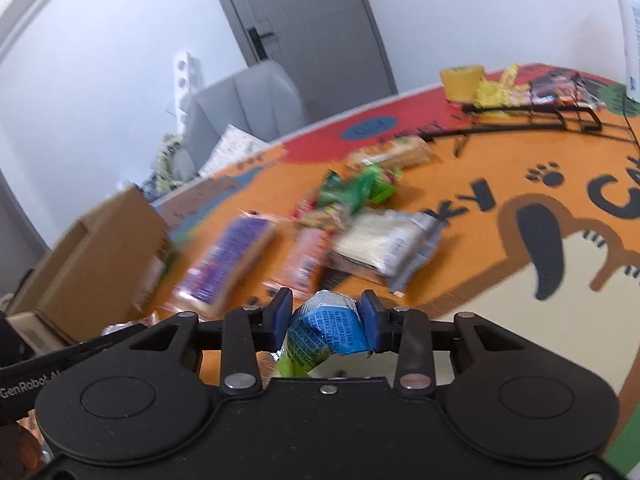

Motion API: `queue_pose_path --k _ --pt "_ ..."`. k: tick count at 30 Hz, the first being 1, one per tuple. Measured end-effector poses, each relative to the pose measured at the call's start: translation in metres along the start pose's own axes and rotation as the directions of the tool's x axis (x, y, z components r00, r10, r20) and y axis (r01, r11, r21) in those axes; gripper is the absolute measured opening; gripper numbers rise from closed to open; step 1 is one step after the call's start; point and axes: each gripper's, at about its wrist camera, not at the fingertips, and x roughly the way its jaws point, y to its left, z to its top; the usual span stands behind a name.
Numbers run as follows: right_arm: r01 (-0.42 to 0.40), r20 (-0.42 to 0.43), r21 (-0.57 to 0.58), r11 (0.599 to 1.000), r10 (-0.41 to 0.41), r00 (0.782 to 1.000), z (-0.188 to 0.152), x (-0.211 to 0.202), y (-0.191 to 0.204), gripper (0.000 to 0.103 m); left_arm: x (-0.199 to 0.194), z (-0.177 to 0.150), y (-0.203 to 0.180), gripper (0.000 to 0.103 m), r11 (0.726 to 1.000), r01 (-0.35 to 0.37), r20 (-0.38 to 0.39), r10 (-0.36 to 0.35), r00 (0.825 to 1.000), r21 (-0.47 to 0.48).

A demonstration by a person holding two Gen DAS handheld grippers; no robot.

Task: Organize snacks
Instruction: 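Carry both snacks over the box and open both tools to release them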

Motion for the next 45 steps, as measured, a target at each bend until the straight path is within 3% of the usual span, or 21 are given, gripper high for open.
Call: queue_pose_path --k 18,23,31,45 --pt "-0.152 0.093 -0.054 0.987 0.156 0.983 0.029 -0.029 0.059 0.035 -0.060 0.040 0.024 0.038 1.000 -0.026 0.122 0.027 0.992 -0.009" --pt "-0.184 0.102 -0.084 0.979 0.192 0.976 0.035 -0.030 0.080 0.035 -0.071 0.052 0.038 0.038 0.998 -0.065 0.170 0.067 0.983 -0.016" --pt "-0.211 0.115 -0.138 0.968 0.227 0.967 0.041 -0.025 0.114 0.035 -0.083 0.069 0.069 0.038 0.996 -0.048 0.193 0.061 0.979 -0.072" --pt "-0.235 0.107 -0.174 0.956 0.256 0.961 0.050 -0.004 0.156 0.035 -0.084 0.087 0.128 0.038 0.988 -0.077 0.197 0.103 0.975 -0.137"
